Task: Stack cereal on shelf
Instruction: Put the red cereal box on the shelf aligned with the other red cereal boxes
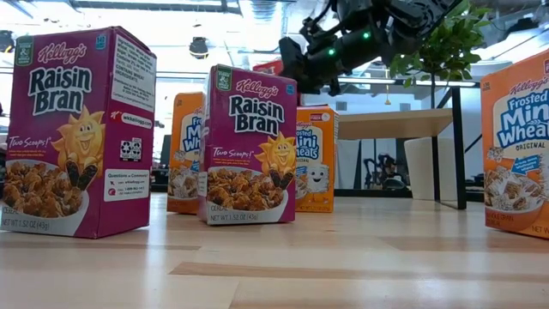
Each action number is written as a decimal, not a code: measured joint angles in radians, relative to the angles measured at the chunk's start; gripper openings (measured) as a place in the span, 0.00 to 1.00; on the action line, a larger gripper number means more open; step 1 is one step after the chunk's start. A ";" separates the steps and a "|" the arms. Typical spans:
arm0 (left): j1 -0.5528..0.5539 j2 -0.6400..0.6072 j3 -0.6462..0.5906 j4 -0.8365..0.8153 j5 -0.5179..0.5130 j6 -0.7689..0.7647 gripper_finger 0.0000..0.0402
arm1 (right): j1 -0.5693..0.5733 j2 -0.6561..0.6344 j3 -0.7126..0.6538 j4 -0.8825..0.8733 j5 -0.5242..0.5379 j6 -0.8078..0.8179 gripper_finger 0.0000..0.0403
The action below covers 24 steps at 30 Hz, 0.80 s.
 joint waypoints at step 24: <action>0.000 0.019 0.000 0.013 0.016 0.003 0.75 | 0.003 -0.106 -0.003 -0.237 0.050 0.045 0.55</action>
